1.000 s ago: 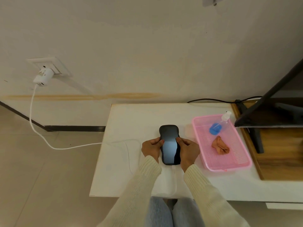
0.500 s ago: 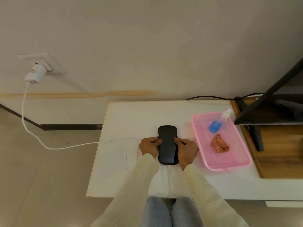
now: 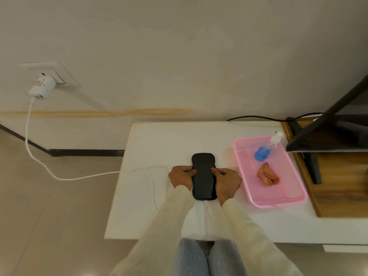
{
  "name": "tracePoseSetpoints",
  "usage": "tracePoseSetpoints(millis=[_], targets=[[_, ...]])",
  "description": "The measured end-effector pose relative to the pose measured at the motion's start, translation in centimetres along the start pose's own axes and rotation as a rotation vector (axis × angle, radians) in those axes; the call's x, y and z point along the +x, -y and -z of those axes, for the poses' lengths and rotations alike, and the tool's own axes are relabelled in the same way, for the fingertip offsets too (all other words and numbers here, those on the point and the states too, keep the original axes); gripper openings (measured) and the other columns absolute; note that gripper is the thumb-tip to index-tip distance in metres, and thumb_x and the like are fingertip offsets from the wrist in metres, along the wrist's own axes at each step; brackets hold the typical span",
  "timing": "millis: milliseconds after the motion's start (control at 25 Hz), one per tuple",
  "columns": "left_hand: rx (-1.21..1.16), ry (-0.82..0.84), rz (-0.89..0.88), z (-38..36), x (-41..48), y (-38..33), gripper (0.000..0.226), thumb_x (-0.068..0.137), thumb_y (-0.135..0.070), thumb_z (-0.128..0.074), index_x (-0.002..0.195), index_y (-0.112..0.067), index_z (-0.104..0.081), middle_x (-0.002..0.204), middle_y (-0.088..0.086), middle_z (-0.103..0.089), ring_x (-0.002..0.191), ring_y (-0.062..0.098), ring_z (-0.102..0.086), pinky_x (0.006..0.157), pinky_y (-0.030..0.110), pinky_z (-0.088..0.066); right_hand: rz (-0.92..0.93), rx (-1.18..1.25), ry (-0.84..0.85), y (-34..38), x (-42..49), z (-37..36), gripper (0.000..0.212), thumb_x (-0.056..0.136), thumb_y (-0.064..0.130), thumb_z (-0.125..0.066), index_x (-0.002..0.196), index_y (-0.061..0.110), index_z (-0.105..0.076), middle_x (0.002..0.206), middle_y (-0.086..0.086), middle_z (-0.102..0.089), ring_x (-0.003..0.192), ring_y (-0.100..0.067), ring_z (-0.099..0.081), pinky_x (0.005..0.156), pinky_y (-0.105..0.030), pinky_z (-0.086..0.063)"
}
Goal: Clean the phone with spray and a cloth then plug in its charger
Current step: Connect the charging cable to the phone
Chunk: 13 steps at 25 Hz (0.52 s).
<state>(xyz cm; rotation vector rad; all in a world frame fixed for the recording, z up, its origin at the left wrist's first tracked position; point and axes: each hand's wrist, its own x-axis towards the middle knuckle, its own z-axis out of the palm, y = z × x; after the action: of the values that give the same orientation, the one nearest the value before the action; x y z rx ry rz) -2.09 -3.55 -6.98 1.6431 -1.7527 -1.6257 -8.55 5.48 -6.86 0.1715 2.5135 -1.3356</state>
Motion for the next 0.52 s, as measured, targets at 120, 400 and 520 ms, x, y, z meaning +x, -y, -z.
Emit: tracePoseSetpoints(millis=[120,400,520], targets=[[-0.015,-0.013,-0.002,-0.15,-0.06,0.12,0.030,0.075,-0.003,-0.076,0.104,0.000,-0.070,0.103,0.014,-0.070,0.089,0.019,-0.064,0.084,0.022,-0.047,0.008,-0.003,-0.005,-0.22,0.11,-0.07,0.018,0.077,0.018,-0.074,0.088,0.004,-0.075,0.084,-0.014,-0.074,0.078,-0.028,-0.066,0.081,-0.032,-0.050],[-0.038,0.016,0.003,-0.02,-0.44,0.17,0.030,0.077,-0.003,-0.074,0.106,0.001,-0.069,0.099,0.016,-0.070,0.092,0.024,-0.066,0.081,0.022,-0.047,0.019,0.013,0.010,-0.19,-0.12,0.09,0.016,0.078,0.018,-0.073,0.085,0.005,-0.075,0.082,-0.012,-0.073,0.078,-0.028,-0.066,0.083,-0.036,-0.052],[0.018,0.015,-0.049,0.10,-0.78,0.03,0.020,0.084,-0.007,-0.067,0.102,-0.001,-0.070,0.096,0.014,-0.071,0.088,0.023,-0.065,0.082,0.027,-0.049,0.058,-0.031,0.029,-0.20,-0.34,0.23,0.016,0.085,0.017,-0.065,0.086,0.002,-0.072,0.082,-0.015,-0.071,0.077,-0.028,-0.064,0.076,-0.033,-0.049]])
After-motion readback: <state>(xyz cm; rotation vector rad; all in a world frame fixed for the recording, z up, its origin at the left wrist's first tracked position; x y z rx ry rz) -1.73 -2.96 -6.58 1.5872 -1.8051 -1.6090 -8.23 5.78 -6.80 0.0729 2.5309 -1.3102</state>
